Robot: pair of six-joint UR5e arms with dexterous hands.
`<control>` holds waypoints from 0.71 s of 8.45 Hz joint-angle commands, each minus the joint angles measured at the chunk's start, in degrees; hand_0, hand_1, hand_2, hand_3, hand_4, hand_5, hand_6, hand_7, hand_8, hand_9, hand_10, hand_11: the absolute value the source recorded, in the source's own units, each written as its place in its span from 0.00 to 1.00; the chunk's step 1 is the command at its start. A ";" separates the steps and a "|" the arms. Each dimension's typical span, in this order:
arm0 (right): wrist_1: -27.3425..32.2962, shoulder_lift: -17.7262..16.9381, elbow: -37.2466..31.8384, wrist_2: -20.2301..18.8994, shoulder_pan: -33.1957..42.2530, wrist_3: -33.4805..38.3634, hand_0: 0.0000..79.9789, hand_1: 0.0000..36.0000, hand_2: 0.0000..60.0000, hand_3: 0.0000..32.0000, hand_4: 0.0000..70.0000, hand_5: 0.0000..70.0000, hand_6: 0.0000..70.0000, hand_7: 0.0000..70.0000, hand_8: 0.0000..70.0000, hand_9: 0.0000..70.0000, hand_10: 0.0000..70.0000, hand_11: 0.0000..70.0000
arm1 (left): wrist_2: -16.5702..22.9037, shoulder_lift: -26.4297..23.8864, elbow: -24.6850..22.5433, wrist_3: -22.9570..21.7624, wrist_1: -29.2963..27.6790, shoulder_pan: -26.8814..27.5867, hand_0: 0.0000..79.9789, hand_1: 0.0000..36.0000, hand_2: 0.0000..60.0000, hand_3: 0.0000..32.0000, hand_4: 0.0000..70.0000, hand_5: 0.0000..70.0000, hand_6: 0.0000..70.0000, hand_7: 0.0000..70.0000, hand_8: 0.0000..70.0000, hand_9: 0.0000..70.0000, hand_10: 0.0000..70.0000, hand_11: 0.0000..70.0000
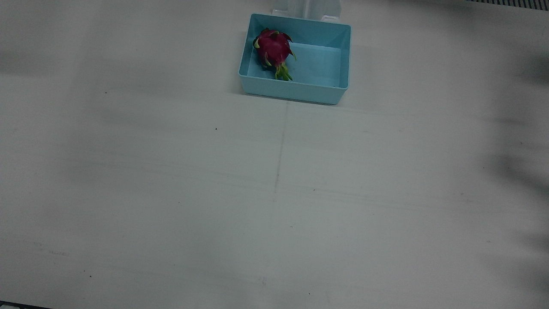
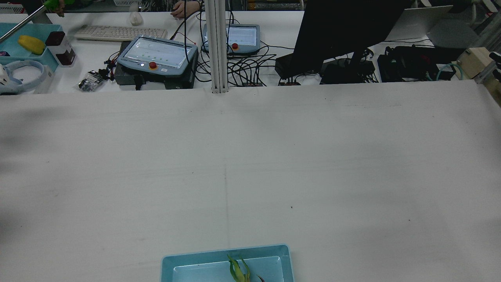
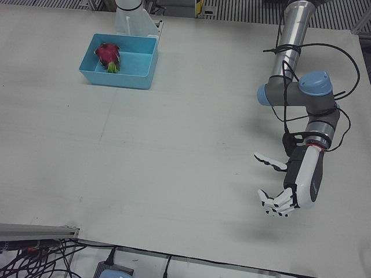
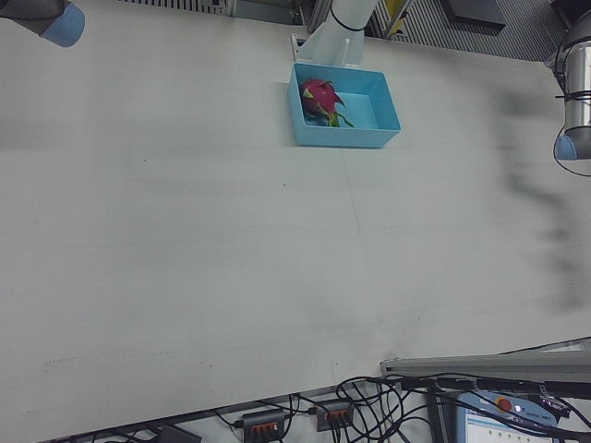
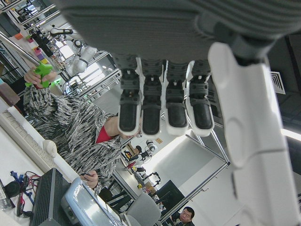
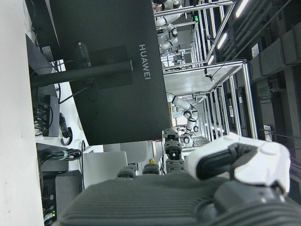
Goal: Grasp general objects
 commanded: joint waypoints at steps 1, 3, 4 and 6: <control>0.10 0.03 -0.10 0.09 -0.01 0.00 0.00 0.00 0.00 0.00 0.00 0.00 0.00 0.00 0.00 0.00 0.00 0.00 | 0.06 0.24 0.16 -0.32 -0.10 -0.10 0.62 0.53 0.73 0.00 0.31 0.81 0.69 0.82 0.58 0.69 0.45 0.65; 0.10 0.03 -0.10 0.09 -0.01 0.00 0.00 0.00 0.00 0.00 0.00 0.00 0.00 0.00 0.00 0.00 0.00 0.00 | 0.06 0.24 0.24 -0.15 -0.27 -0.01 0.62 0.53 0.71 0.00 0.31 0.82 0.69 0.82 0.58 0.69 0.45 0.65; 0.10 0.03 -0.10 0.09 -0.01 0.00 0.00 0.00 0.00 0.00 0.00 0.00 0.00 0.00 0.00 0.00 0.00 0.00 | 0.06 0.15 0.24 -0.06 -0.45 -0.01 0.62 0.52 0.70 0.00 0.30 0.81 0.68 0.82 0.57 0.68 0.44 0.65; 0.10 0.03 -0.10 0.09 -0.01 0.00 0.00 0.00 0.00 0.00 0.00 0.00 0.00 0.00 0.00 0.00 0.00 0.00 | 0.06 0.15 0.07 -0.14 -0.19 -0.01 0.62 0.52 0.68 0.00 0.30 0.81 0.67 0.81 0.56 0.68 0.44 0.65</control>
